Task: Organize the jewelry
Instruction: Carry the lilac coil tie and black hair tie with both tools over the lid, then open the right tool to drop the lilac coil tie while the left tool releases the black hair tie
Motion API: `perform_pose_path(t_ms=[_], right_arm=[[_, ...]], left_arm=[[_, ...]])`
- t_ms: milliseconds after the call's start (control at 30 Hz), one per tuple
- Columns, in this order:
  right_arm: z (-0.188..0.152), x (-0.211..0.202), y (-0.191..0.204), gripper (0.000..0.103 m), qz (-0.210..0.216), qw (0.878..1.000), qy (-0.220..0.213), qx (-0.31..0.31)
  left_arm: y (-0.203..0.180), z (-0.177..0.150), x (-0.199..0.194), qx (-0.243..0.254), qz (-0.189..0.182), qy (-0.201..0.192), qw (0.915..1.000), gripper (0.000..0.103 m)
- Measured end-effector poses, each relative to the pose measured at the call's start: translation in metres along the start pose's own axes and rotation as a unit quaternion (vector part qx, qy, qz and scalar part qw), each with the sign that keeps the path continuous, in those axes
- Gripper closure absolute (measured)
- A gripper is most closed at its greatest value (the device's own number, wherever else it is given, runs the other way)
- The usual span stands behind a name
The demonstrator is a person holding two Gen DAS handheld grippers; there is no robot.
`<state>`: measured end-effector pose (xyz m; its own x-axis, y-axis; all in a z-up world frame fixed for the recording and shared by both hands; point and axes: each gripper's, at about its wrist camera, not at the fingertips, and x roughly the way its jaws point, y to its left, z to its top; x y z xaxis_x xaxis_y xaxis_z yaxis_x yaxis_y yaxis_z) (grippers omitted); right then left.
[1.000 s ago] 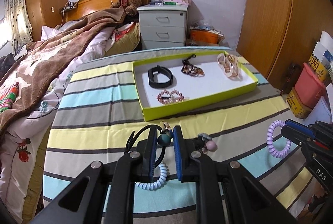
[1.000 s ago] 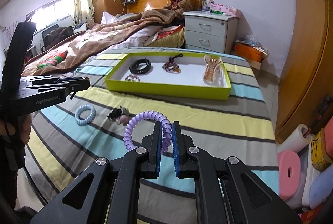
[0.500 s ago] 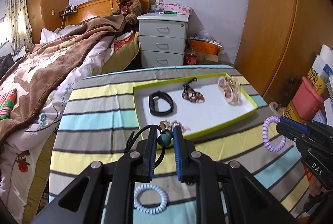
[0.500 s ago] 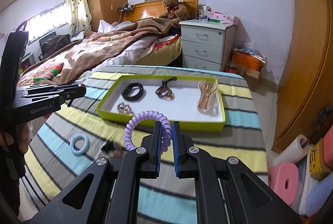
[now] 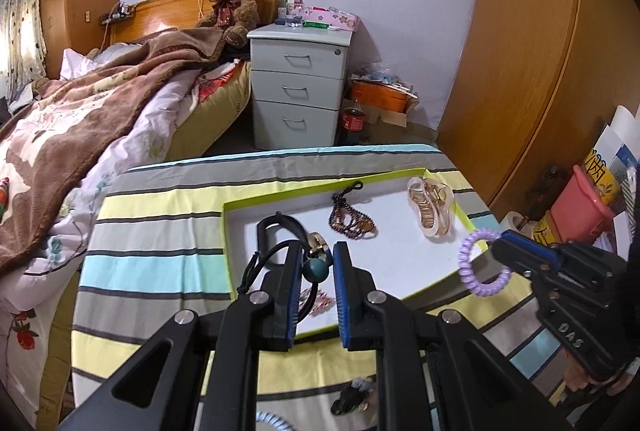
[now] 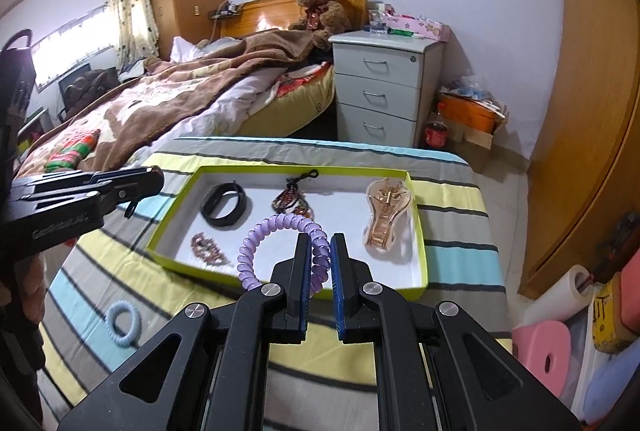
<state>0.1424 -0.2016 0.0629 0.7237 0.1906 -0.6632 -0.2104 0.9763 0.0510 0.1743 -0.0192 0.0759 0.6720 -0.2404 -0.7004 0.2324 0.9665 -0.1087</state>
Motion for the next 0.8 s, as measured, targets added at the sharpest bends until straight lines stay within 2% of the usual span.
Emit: perform_pose_path(t_ms=[467,800], right_arm=[[0.006,0.067,-0.02,0.093,-0.029,0.998,0.05,0.015],[0.009,0.088,-0.024,0.093,-0.034,0.997,0.068,0.0]], left_arm=[[-0.017,0.007,0.05,-0.009,-0.038,0.026,0.9989,0.087],[-0.032,-0.005,0.081,-0.006,-0.048,0.059,0.9971,0.087]])
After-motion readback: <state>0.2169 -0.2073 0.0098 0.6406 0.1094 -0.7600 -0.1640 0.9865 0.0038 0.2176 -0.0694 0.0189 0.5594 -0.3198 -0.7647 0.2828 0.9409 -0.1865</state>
